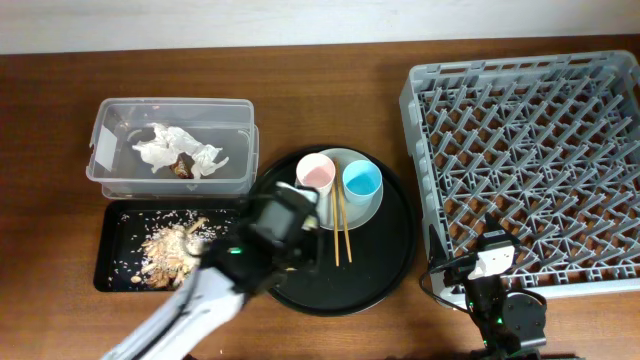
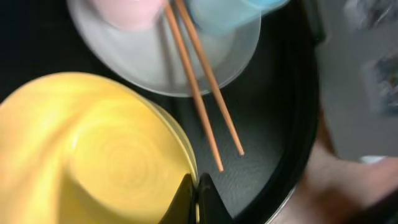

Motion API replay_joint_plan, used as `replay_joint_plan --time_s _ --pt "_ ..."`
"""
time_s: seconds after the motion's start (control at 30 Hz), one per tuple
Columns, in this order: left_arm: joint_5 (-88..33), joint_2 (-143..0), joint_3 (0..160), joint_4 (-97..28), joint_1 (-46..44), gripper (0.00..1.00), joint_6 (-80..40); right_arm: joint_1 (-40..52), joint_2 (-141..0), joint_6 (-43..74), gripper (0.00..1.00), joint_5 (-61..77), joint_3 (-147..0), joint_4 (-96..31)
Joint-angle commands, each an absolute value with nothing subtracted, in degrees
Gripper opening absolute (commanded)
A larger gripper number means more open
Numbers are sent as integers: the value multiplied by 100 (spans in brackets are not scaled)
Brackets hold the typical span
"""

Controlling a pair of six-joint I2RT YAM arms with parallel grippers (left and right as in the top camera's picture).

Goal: Sort waste into correct bins and load items into the dishwasher rack
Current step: 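Bring the empty yellow bowl back and set it on the round tray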

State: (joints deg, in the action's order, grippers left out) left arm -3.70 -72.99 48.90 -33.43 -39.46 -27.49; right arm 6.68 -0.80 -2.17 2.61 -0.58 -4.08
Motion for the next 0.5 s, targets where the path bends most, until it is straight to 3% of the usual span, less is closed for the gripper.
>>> replay_joint_plan --time_s 0.0,0.17,0.2,0.33,0.4,0.47 --pt "410 -7870 4934 -3210 -4366 0 -2917 631 -51 -235 99 274 -32 -432" --pt "440 -8075 4934 -3201 -4447 4 -2930 631 -51 -235 99 274 -32 -432" --pt "438 -8064 4934 -3188 -4447 15 -2930 631 -51 -235 99 274 -32 -432" --pt "436 -8060 4936 -3192 -4447 44 -2930 631 -51 -235 99 274 -32 -432" --pt "440 -8060 4965 -3194 -4447 53 -2928 631 -51 -235 99 274 -32 -432" --pt "440 -8049 5057 -3201 -4447 56 -2923 631 -51 -235 99 274 -32 -432"
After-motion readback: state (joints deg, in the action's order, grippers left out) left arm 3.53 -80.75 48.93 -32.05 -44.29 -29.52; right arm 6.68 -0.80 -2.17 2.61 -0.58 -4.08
